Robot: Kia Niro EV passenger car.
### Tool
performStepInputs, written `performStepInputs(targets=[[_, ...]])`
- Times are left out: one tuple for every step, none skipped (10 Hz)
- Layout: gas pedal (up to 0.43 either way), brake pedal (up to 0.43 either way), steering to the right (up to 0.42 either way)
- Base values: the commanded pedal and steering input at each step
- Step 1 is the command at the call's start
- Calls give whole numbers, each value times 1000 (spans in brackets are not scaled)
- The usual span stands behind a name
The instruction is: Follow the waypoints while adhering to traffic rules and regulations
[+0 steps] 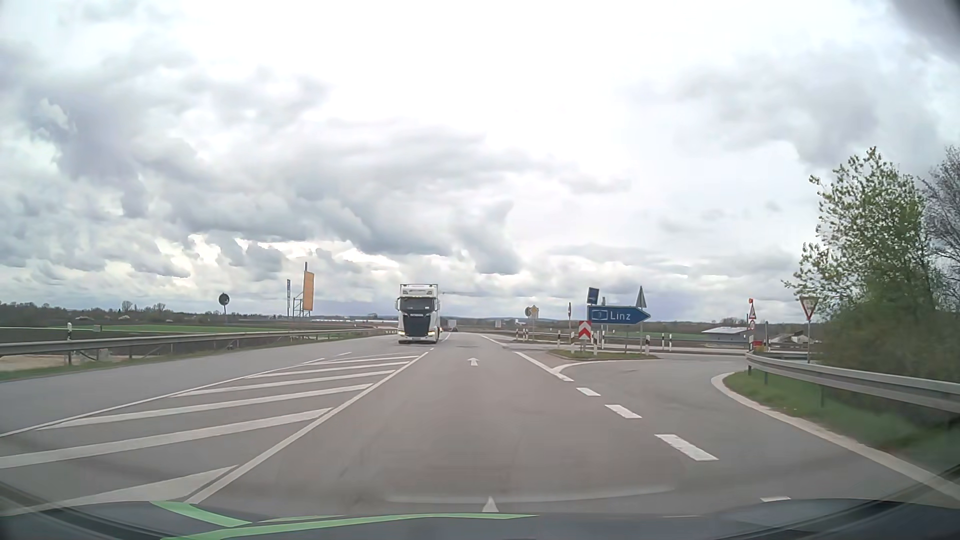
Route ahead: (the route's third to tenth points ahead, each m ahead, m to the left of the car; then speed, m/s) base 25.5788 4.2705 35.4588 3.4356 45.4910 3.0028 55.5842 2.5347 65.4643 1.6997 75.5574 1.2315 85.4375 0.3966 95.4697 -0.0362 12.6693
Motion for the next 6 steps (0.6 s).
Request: performStepInputs(targets=[[98,0,-2],[98,0,-2],[98,0,-2],[98,0,-1],[98,0,0],[98,0,-1]])
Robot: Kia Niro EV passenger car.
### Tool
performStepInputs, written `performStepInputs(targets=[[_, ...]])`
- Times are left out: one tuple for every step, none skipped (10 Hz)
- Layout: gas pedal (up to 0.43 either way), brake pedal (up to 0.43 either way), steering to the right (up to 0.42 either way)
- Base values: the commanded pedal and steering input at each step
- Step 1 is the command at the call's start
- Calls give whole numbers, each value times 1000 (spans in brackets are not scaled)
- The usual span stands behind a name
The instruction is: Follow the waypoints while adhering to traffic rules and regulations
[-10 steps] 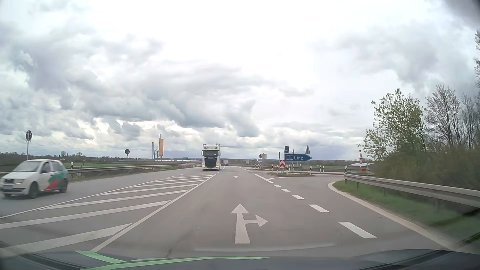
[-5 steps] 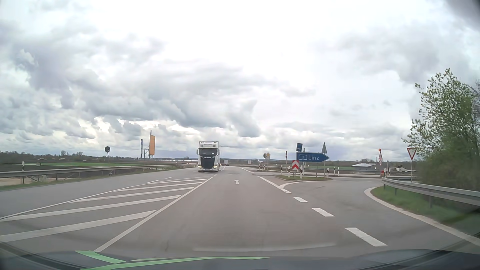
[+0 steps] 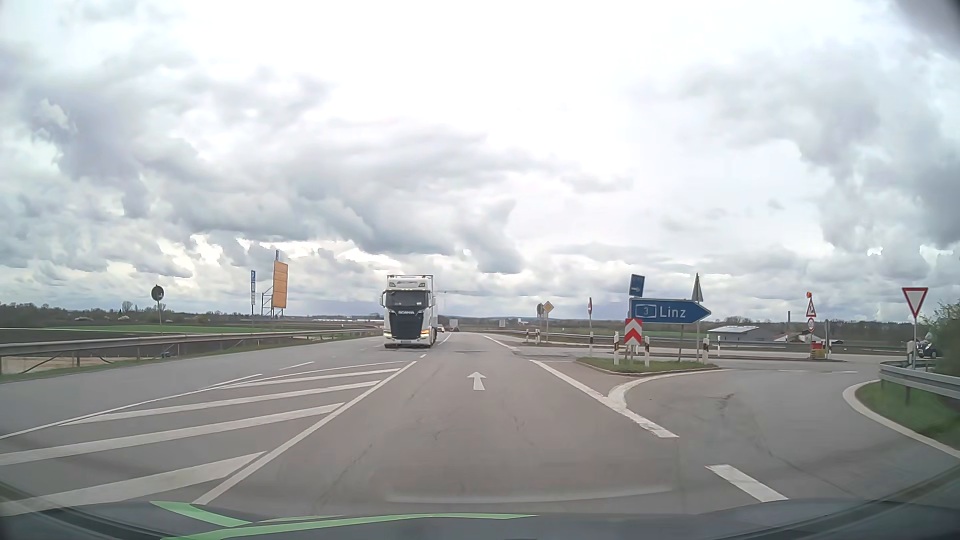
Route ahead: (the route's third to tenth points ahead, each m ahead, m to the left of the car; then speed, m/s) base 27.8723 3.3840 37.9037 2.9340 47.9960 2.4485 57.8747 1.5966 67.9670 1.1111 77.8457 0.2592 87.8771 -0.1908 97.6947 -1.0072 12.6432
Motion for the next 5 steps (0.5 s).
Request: performStepInputs(targets=[[98,0,0],[98,0,0],[98,0,0],[98,0,0],[98,0,0]])
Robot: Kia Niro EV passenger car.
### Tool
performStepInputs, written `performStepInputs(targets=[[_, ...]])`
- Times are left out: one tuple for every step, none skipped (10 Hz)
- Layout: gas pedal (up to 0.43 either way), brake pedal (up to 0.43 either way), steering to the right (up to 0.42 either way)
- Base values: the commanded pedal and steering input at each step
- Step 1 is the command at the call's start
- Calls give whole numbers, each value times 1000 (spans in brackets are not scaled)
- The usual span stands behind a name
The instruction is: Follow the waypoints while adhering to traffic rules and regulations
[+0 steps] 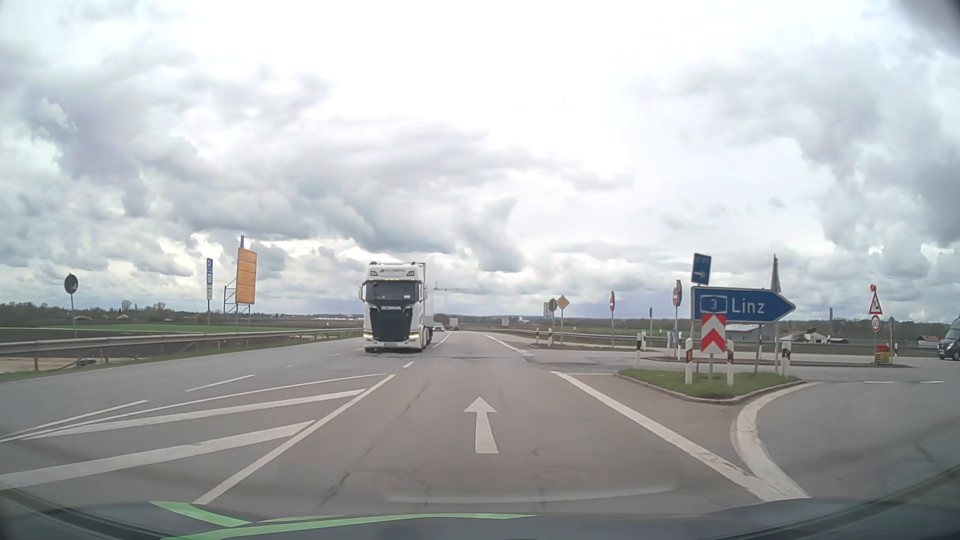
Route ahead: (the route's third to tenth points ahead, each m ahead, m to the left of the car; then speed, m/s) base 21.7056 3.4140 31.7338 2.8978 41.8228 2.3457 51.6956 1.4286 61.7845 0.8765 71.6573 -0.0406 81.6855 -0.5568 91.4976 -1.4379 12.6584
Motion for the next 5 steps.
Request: performStepInputs(targets=[[98,0,0],[87,0,0],[87,0,0],[87,0,0],[87,0,0]])
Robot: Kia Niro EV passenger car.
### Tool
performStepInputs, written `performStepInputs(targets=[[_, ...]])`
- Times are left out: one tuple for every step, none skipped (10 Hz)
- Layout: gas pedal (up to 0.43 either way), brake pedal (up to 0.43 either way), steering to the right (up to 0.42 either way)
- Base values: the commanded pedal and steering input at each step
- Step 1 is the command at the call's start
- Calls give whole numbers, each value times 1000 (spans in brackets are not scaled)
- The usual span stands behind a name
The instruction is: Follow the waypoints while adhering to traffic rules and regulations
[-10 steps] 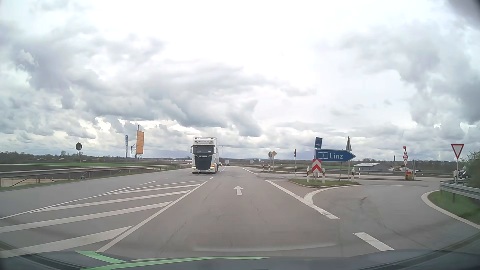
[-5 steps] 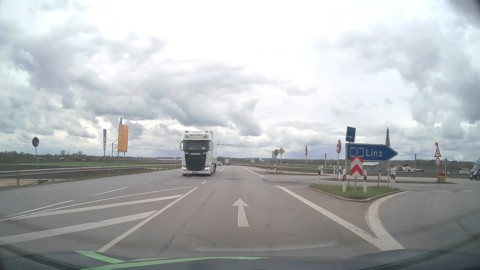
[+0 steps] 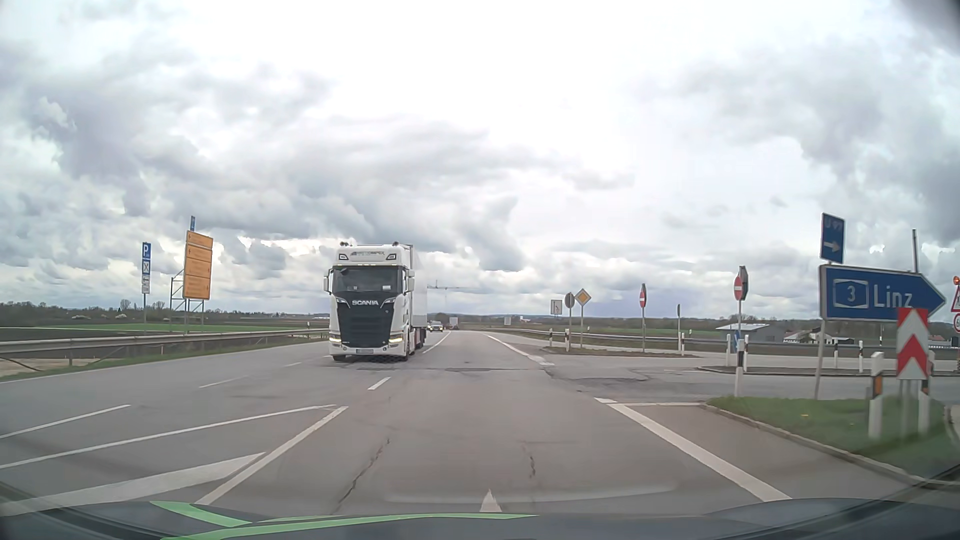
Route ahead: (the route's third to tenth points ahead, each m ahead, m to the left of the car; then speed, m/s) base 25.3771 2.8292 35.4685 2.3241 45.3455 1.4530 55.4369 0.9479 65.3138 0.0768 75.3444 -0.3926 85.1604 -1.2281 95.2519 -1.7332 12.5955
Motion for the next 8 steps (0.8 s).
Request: performStepInputs(targets=[[87,0,0],[87,0,0],[87,0,0],[87,0,0],[87,0,0],[87,0,0],[87,0,0],[87,0,0]])
